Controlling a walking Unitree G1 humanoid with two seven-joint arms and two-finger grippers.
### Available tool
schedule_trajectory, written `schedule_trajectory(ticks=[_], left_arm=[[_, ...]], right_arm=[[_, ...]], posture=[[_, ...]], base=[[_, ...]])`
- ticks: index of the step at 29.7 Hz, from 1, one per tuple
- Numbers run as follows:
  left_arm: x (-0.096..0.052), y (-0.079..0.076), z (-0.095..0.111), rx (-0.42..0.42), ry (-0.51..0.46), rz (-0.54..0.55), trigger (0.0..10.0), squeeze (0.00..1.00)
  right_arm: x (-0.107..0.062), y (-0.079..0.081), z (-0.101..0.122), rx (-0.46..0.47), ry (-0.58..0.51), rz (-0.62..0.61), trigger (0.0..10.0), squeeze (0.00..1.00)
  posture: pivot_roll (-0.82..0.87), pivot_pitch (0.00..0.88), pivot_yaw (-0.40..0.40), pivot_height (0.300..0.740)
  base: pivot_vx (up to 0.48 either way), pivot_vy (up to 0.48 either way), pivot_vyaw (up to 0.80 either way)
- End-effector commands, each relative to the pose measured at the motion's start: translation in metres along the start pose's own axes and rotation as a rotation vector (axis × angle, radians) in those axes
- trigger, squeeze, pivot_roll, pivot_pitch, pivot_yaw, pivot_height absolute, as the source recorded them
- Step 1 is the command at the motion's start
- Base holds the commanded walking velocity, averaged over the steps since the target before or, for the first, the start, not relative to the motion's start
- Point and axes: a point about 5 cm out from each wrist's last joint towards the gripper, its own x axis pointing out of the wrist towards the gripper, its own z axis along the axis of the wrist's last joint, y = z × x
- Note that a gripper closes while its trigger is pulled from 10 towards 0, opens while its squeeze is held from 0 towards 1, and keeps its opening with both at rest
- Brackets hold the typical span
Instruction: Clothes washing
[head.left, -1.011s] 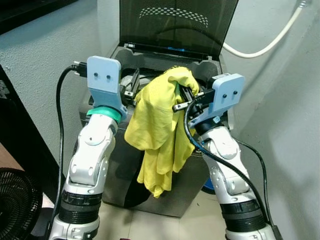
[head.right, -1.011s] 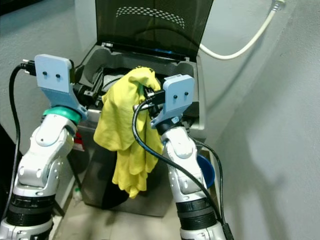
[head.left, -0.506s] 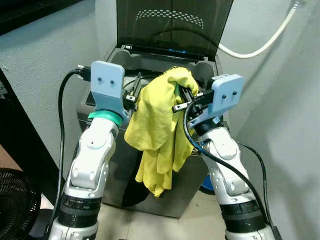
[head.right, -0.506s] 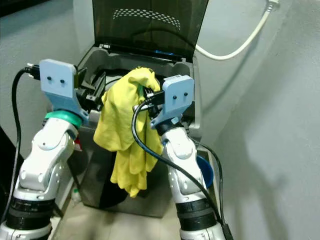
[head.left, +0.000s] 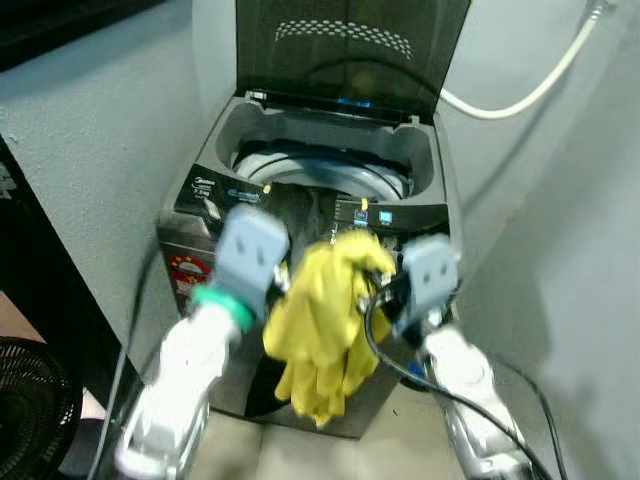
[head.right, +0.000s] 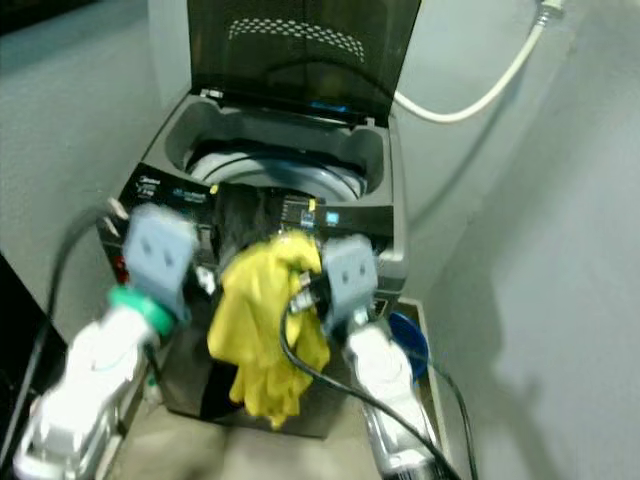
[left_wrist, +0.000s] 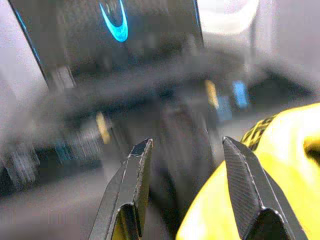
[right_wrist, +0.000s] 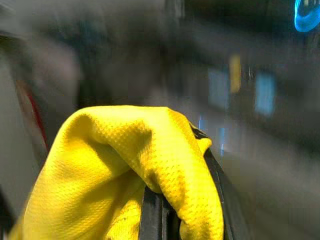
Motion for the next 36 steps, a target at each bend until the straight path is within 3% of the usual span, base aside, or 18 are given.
schedule_trajectory(ticks=[1,2,4,5,6,7,8,14,16,17,19,21,29,30,31,35,36], left_arm=[[-0.008,-0.001,-0.025,-0.045,0.102,0.022,10.0,0.00],[-0.008,-0.001,-0.025,-0.045,0.102,0.022,10.0,0.00],[-0.023,0.001,-0.057,-0.072,0.221,0.064,10.0,0.00],[-0.023,0.001,-0.057,-0.072,0.221,0.064,10.0,0.00],[-0.032,0.002,-0.077,-0.070,0.297,0.074,10.0,0.00],[-0.032,0.002,-0.077,-0.070,0.297,0.074,10.0,0.00],[-0.039,0.005,-0.092,-0.056,0.358,0.087,10.0,0.00],[-0.047,0.009,-0.106,-0.045,0.415,0.107,10.0,0.00],[-0.042,0.010,-0.100,-0.038,0.392,0.121,10.0,0.00],[-0.042,0.010,-0.100,-0.038,0.392,0.121,10.0,0.00],[-0.036,0.009,-0.093,-0.028,0.357,0.120,10.0,0.00],[-0.036,0.009,-0.093,-0.028,0.357,0.120,10.0,0.00],[-0.029,0.006,-0.087,0.004,0.308,0.105,10.0,0.00],[-0.027,0.006,-0.083,0.003,0.289,0.104,10.0,0.00],[-0.023,0.008,-0.076,0.004,0.257,0.111,10.0,0.00],[-0.023,0.008,-0.076,0.004,0.257,0.111,10.0,0.00],[-0.018,0.011,-0.070,0.001,0.233,0.118,10.0,0.00]], right_arm=[[-0.014,-0.009,-0.029,-0.009,0.097,-0.069,10.0,0.00],[-0.014,-0.009,-0.029,-0.009,0.097,-0.069,10.0,0.00],[-0.028,-0.010,-0.057,-0.004,0.206,-0.103,10.0,0.00],[-0.028,-0.010,-0.057,-0.004,0.206,-0.103,10.0,0.00],[-0.033,-0.005,-0.071,0.001,0.263,-0.097,10.0,0.00],[-0.033,-0.005,-0.071,0.001,0.263,-0.097,10.0,0.00],[-0.035,0.001,-0.081,0.002,0.304,-0.084,10.0,0.00],[-0.032,0.013,-0.085,0.008,0.318,-0.055,10.0,0.00],[-0.018,0.019,-0.070,0.011,0.247,-0.048,10.0,0.00],[-0.018,0.019,-0.070,0.011,0.247,-0.048,10.0,0.00],[-0.002,0.014,-0.049,0.004,0.147,-0.071,10.0,0.00],[-0.002,0.014,-0.049,0.004,0.147,-0.071,10.0,0.00],[0.020,-0.002,-0.009,-0.003,-0.035,-0.158,10.0,0.00],[0.025,-0.009,0.007,0.006,-0.100,-0.207,10.0,0.00],[0.034,-0.019,0.044,-0.005,-0.238,-0.249,10.0,0.00],[0.034,-0.019,0.044,-0.005,-0.238,-0.249,10.0,0.00],[0.039,-0.024,0.078,-0.015,-0.359,-0.262,10.0,0.00]], posture=[[0.16,0.000,-0.028,0.740],[0.16,0.000,-0.028,0.740],[0.16,0.000,-0.026,0.740],[0.16,0.000,-0.026,0.740],[0.16,0.000,-0.025,0.740],[0.16,0.000,-0.025,0.740],[0.16,0.000,-0.022,0.740],[0.16,0.000,-0.024,0.740],[0.17,0.000,-0.026,0.740],[0.17,0.000,-0.026,0.740],[0.17,0.000,-0.031,0.740],[0.17,0.000,-0.031,0.740],[0.18,0.000,-0.032,0.740],[0.18,0.000,-0.033,0.740],[0.18,0.000,-0.033,0.740],[0.18,0.000,-0.033,0.740],[0.17,0.000,-0.023,0.740]], base=[[0.000,0.000,0.00],[0.000,0.000,0.00],[0.000,0.000,0.00],[0.000,0.000,0.00],[0.000,0.000,0.00],[0.000,0.000,0.00],[0.000,0.000,0.00],[0.000,0.000,0.00],[0.000,0.000,0.00],[0.000,0.000,0.00],[0.000,0.000,0.00],[0.000,0.000,0.00],[0.000,0.000,0.00],[0.000,0.000,0.00],[0.000,0.000,0.00],[0.000,0.000,0.00],[0.000,0.000,0.00]])
